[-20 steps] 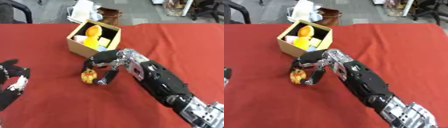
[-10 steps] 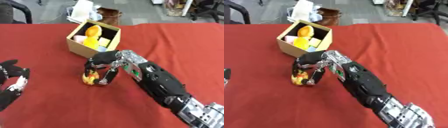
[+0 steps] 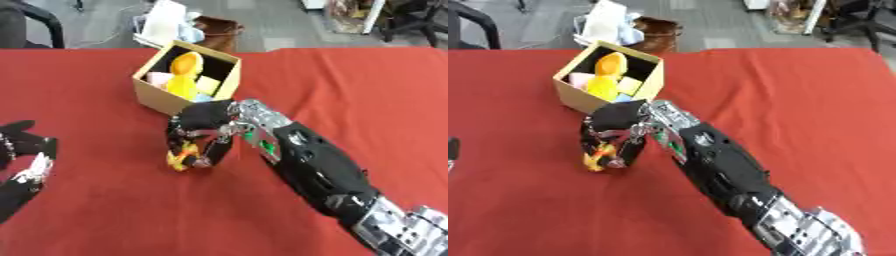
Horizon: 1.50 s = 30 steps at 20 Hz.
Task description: Pick up objects on the table and place them in the box.
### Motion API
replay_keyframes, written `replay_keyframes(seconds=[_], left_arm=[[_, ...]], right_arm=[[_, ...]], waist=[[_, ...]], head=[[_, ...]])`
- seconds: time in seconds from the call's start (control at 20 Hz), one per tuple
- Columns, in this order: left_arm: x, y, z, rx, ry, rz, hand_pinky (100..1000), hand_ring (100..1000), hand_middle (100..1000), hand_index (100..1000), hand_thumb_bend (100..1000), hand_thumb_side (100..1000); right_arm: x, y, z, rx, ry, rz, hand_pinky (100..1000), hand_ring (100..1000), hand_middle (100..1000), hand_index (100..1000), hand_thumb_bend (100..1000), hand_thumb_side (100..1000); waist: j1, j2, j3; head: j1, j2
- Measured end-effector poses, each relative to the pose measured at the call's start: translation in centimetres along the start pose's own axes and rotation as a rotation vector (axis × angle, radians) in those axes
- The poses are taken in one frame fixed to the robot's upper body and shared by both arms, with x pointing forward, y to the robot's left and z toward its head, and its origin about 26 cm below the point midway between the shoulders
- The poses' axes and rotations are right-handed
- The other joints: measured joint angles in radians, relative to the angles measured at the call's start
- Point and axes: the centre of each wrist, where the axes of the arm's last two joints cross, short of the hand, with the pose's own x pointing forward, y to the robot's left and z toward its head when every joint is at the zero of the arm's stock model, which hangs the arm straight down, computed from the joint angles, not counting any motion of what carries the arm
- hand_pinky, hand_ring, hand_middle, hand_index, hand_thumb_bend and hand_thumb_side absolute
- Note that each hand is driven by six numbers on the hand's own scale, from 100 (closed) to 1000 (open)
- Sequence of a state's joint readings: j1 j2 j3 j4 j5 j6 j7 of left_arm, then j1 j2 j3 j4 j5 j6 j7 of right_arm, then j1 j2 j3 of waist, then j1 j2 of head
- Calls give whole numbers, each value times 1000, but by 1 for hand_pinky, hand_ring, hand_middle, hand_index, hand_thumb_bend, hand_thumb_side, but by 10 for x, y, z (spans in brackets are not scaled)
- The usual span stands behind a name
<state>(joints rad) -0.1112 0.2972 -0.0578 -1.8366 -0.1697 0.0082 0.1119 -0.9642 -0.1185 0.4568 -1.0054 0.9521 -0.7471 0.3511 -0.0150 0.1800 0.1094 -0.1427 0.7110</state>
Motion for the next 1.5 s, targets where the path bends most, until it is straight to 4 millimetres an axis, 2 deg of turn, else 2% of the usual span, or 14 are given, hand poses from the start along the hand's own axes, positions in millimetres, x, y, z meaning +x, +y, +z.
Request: replay_keyframes(seconds=[0.3,0.4,0.55,0.6,0.65,0.9,0.95,1.0,1.1,1.15,1.3,1.5], left_arm=[[0,0,0,2,2,0,712,553,554,775,384,464],[0,0,0,4,1,0,711,553,553,775,383,464],[0,0,0,6,3,0,711,552,553,775,384,465],[0,0,0,6,4,0,711,552,553,775,384,465],[0,0,0,6,4,0,711,552,553,775,383,466],[0,-2,0,-3,2,4,711,552,553,774,384,466],[0,-3,0,-7,2,5,711,551,553,774,385,466],[0,-4,0,-11,2,8,711,551,553,774,385,466],[0,-6,0,-15,3,14,711,551,552,774,385,466],[0,-6,0,-18,3,15,711,551,552,774,385,467],[0,-7,0,-21,2,18,711,550,551,774,387,466],[0,-7,0,-21,2,19,711,550,551,774,388,466]], right_arm=[[-12,-66,21,-116,42,112,710,490,315,465,197,100],[-19,-79,34,-138,89,115,709,497,328,483,188,100],[-33,-87,55,-169,188,88,707,503,346,506,167,100],[-38,-87,61,-179,226,71,706,502,347,507,162,100],[-43,-86,65,-188,265,54,702,500,358,520,111,100],[-66,-65,81,-226,463,-61,696,511,403,568,100,100],[-69,-61,82,-235,498,-82,701,536,463,622,100,100],[-72,-56,82,-242,532,-104,702,541,478,636,100,100],[-76,-45,79,-249,593,-141,717,587,601,740,100,100],[-77,-39,78,-247,621,-153,729,627,704,809,100,100],[-79,-25,74,-235,698,-165,751,686,801,883,104,100],[-80,-18,72,-238,760,-119,753,695,819,897,102,100]], waist=[[0,0,-2],[0,0,-2],[0,0,0],[0,0,1],[0,0,2],[0,0,19],[0,0,25],[0,0,31],[0,0,41],[0,0,45],[0,0,49],[0,0,44]], head=[[1,0],[2,0],[3,-1],[3,-1],[2,-1],[-9,-1],[-12,-1],[-17,-1],[-24,-1],[-27,-1],[-31,-1],[-30,-1]])
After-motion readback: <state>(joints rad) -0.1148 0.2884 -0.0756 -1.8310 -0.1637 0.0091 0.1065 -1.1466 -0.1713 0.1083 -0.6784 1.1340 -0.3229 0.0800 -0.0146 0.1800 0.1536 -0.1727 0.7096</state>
